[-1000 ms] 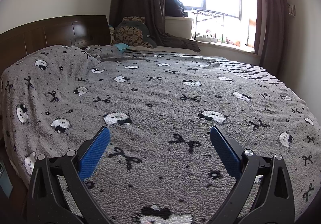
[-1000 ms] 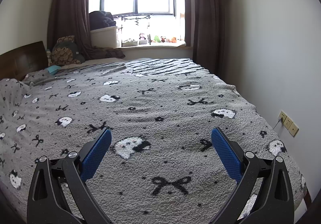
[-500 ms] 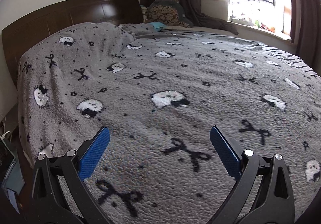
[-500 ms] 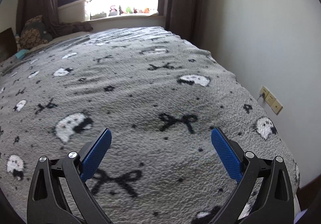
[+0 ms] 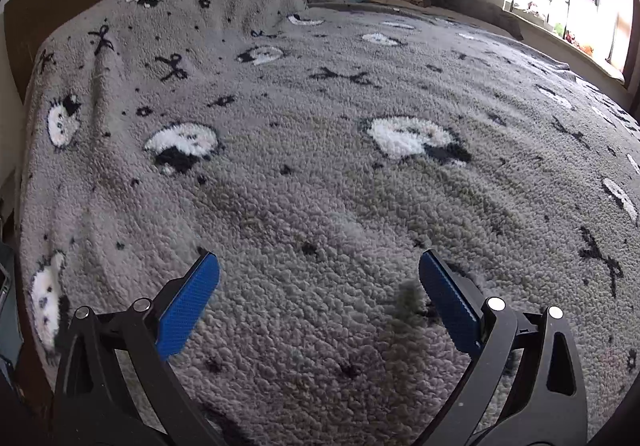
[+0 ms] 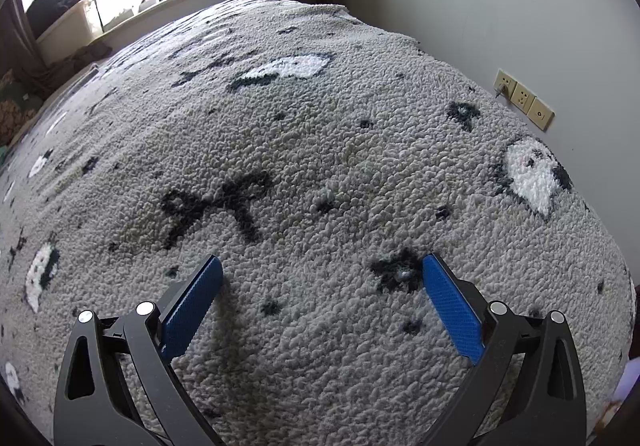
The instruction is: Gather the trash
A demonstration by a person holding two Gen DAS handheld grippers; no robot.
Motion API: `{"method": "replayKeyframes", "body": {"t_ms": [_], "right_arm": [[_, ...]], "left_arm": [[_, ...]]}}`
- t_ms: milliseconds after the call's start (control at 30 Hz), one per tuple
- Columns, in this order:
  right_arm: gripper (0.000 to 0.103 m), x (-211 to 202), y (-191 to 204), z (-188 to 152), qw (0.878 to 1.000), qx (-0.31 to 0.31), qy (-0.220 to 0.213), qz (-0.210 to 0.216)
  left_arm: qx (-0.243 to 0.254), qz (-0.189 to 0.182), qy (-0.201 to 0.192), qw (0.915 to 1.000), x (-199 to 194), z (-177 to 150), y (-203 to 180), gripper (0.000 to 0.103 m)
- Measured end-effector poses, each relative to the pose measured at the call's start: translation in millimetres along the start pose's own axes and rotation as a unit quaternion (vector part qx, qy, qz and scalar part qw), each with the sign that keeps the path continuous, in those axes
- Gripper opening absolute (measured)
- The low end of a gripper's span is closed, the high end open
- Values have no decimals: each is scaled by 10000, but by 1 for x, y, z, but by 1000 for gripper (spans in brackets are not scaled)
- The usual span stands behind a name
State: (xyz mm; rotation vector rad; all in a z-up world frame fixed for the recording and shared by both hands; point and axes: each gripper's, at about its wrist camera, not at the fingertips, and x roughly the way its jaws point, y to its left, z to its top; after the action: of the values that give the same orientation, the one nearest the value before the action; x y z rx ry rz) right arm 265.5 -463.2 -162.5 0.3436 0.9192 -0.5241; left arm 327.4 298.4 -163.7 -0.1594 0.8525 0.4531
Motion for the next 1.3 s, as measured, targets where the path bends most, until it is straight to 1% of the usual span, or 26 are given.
{"method": "replayKeyframes", "body": {"t_ms": [33, 67, 233, 467, 500, 800, 933, 1133, 1300], "right_arm": [[101, 2, 0, -1, 10000, -10, 19, -18], [101, 1, 2, -3, 10000, -27, 24, -40], [101, -8, 7, -14, 9997, -132, 30, -185], [101, 0, 16, -8, 9991, -241, 117, -324], [101, 0, 22, -5, 9991, -242, 118, -323], [101, -1, 11, -6, 9992, -228, 128, -309], [101, 0, 11, -6, 9992, -227, 128, -307], [101, 0, 11, -6, 9992, -226, 127, -307], [101, 0, 12, -6, 9992, -226, 127, -307]], "left_arm": [[-19, -58, 160, 9999, 7, -3, 0, 95], [-68, -104, 239, 9996, 12, -5, 2, 96], [-150, -193, 241, 9994, 12, -6, 6, 96], [-125, -162, 298, 9993, 14, -5, 4, 96], [-120, -157, 299, 9994, 14, -4, 4, 96], [-113, -165, 353, 9992, 16, -3, 4, 96], [-134, -200, 369, 9990, 17, -3, 6, 96], [-63, -121, 382, 9992, 18, -3, 2, 97], [-103, -172, 387, 9990, 18, -2, 3, 97]]}}
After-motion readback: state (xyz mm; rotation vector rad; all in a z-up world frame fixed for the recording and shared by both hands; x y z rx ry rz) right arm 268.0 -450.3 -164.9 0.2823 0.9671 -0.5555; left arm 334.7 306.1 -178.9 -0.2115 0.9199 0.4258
